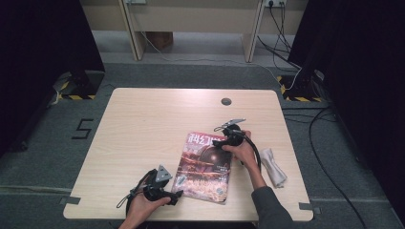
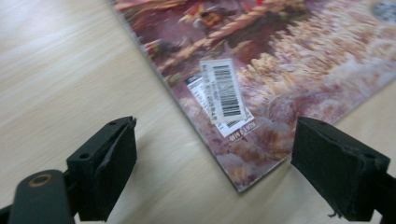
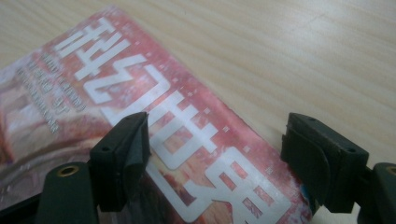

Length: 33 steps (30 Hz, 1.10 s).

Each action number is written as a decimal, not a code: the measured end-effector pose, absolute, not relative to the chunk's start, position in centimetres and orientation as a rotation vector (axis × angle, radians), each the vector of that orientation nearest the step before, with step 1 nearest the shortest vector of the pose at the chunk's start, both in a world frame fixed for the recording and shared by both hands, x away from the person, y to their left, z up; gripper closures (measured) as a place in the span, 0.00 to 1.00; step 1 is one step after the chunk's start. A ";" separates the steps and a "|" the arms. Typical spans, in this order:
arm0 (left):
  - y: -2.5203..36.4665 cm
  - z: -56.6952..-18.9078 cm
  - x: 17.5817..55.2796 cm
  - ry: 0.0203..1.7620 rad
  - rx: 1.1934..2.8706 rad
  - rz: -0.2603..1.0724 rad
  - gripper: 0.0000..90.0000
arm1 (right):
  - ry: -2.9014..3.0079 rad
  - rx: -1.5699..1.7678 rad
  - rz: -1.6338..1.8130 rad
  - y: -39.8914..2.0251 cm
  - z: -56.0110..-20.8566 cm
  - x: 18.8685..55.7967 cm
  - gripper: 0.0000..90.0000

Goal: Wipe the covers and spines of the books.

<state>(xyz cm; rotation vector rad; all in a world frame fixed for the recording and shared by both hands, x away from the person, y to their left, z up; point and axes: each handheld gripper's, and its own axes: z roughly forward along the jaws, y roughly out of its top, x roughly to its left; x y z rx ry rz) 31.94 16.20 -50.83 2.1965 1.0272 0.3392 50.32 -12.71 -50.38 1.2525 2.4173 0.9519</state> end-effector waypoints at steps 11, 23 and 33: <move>18.9 -50.4 34.1 1.131 2.144 0.436 0.23 | 2.421 1.157 0.988 -14.2 -50.7 46.2 0.27; 16.9 -50.6 32.0 0.989 2.207 0.367 0.20 | 2.399 1.167 0.990 -14.4 -50.7 45.6 0.27; 18.0 -50.6 34.0 1.072 2.179 0.442 0.21 | 2.426 1.086 0.876 -14.5 -50.0 43.3 0.27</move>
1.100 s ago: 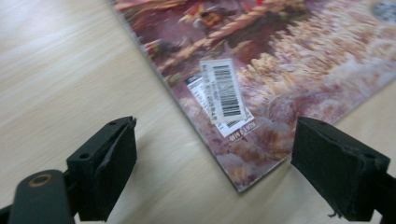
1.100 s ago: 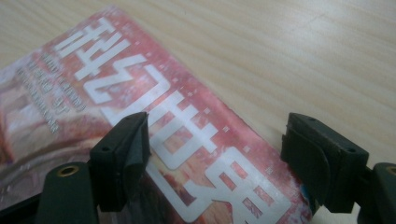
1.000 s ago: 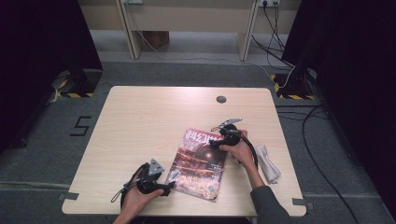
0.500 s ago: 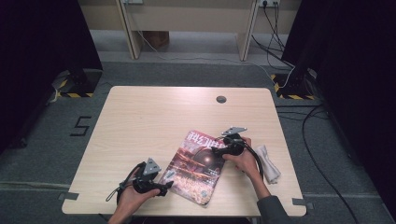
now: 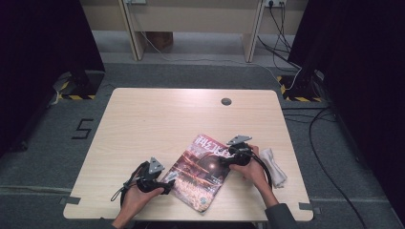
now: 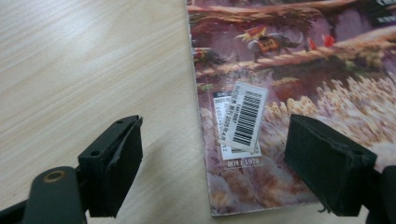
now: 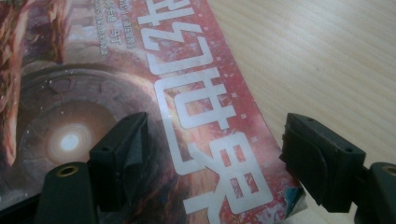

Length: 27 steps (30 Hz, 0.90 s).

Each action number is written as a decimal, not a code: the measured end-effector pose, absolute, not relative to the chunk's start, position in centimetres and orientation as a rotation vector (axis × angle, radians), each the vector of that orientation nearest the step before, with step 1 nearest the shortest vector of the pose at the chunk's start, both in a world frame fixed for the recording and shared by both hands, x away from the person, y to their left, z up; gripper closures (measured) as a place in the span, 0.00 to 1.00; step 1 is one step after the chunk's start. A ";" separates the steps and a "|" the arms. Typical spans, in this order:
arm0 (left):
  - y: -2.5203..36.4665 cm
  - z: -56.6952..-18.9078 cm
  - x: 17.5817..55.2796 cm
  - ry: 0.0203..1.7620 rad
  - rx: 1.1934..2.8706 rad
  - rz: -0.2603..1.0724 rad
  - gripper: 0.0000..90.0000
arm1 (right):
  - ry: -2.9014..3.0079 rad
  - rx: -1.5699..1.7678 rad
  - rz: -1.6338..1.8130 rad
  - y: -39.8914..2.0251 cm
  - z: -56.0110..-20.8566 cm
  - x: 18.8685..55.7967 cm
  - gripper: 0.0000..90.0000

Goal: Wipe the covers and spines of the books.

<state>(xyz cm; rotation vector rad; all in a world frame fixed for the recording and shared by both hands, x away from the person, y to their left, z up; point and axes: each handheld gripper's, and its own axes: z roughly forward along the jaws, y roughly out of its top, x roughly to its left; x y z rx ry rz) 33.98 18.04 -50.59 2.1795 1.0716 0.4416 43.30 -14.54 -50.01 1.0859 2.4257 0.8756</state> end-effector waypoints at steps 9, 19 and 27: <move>17.8 -50.2 31.9 0.998 2.209 0.373 0.22 | 2.404 1.116 0.896 -15.2 -50.2 42.0 0.27; 17.9 -50.3 31.9 0.986 2.244 0.371 0.21 | 2.395 1.126 0.895 -15.2 -50.2 41.7 0.27; 18.0 -50.4 31.4 0.978 2.272 0.380 0.21 | 2.398 1.125 0.896 -15.3 -50.2 41.6 0.27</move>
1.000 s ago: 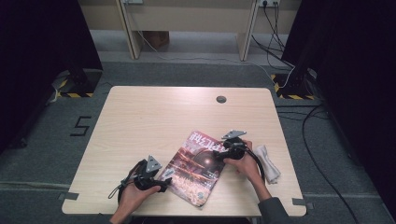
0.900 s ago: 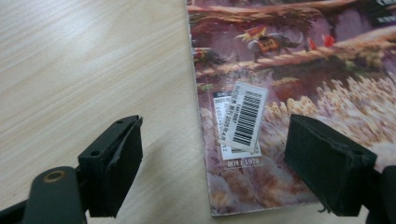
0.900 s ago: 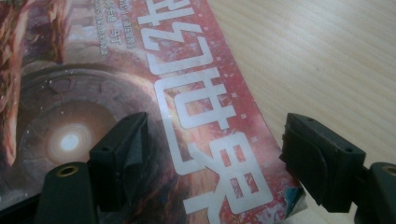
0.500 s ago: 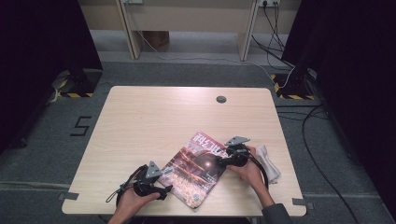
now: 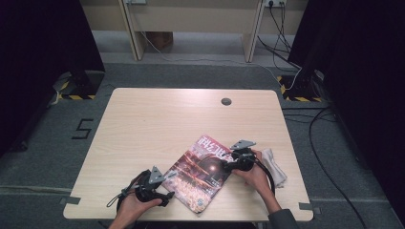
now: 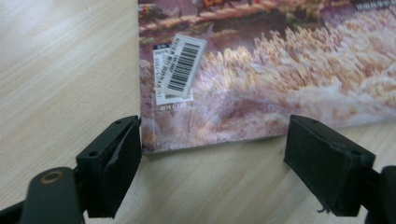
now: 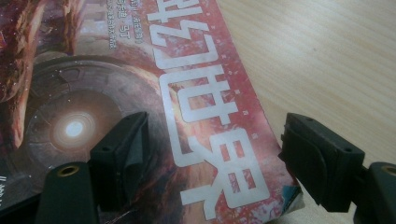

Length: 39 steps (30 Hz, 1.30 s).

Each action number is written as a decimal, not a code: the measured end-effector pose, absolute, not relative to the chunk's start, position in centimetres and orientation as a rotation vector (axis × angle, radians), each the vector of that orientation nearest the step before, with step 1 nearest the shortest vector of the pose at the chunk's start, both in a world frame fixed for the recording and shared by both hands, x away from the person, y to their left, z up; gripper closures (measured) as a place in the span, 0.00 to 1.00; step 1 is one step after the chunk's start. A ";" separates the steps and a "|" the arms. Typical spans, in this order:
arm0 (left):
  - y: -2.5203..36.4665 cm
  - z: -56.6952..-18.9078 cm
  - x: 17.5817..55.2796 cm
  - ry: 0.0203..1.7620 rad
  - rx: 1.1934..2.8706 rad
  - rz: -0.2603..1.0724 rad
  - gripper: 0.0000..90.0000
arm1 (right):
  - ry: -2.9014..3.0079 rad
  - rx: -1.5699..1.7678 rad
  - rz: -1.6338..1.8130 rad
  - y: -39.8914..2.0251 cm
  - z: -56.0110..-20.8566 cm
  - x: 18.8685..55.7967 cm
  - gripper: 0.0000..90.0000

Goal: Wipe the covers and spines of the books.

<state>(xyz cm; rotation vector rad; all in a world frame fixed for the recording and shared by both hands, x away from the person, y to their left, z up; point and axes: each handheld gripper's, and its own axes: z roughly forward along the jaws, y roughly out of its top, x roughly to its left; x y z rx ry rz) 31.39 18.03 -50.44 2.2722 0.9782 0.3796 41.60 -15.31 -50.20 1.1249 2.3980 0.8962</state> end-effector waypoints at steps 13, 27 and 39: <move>19.5 -50.4 34.7 1.127 2.226 0.529 0.16 | 2.426 1.145 0.838 -15.8 -49.8 38.5 0.27; 19.9 -50.8 39.3 1.239 2.141 0.657 0.19 | 2.470 1.166 0.846 -15.9 -49.8 34.3 0.23; 18.6 -49.6 35.2 1.117 2.129 0.521 0.19 | 2.409 1.159 0.949 -16.7 -49.1 33.8 0.31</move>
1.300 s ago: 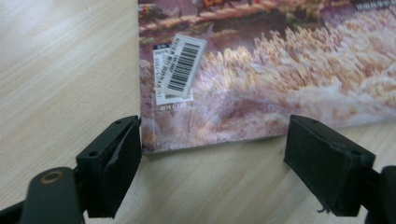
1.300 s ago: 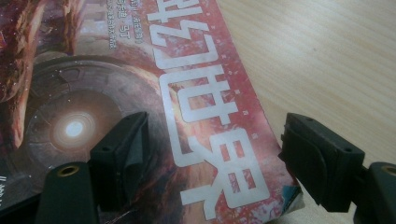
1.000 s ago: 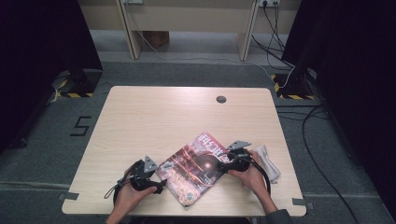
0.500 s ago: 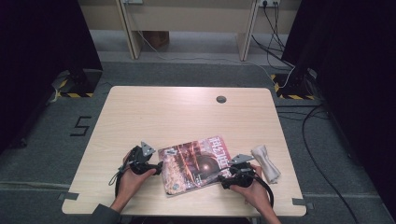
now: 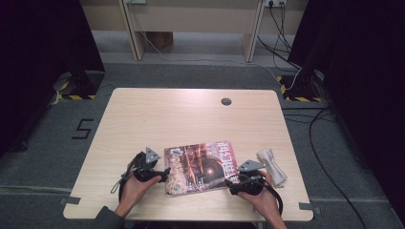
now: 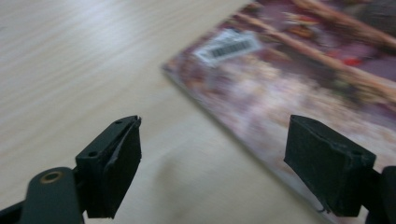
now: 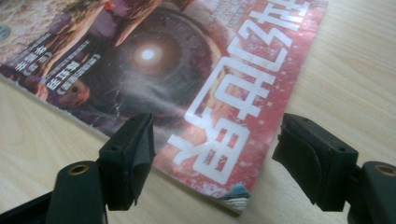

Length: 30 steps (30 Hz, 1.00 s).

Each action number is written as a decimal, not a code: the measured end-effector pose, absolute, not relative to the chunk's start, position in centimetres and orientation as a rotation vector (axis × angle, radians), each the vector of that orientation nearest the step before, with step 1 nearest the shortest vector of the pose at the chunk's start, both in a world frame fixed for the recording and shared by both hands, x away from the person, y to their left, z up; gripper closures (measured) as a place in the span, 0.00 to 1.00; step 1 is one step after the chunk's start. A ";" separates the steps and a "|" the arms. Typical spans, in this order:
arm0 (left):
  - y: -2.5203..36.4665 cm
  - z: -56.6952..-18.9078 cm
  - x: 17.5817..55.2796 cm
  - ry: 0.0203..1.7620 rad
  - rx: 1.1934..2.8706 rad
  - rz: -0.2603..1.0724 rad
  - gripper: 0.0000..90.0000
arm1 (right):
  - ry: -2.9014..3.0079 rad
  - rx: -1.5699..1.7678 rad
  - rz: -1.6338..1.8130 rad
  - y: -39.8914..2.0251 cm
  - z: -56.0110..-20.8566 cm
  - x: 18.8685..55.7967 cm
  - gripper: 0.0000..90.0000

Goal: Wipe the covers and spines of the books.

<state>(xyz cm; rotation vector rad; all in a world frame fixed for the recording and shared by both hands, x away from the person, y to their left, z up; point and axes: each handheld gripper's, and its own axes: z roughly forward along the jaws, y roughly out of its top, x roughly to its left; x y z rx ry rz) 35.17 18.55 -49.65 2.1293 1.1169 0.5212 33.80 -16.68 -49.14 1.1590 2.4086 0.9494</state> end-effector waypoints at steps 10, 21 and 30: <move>16.1 -50.3 31.1 0.969 2.245 0.435 0.17 | 2.455 1.177 0.938 -16.3 -50.1 34.0 0.24; 18.6 -50.3 33.0 1.082 2.230 0.509 0.16 | 2.536 1.084 0.905 -14.8 -50.0 32.3 0.18; 19.0 -50.0 33.7 1.113 2.221 0.587 0.20 | 2.540 1.102 1.009 -15.0 -49.6 32.2 0.28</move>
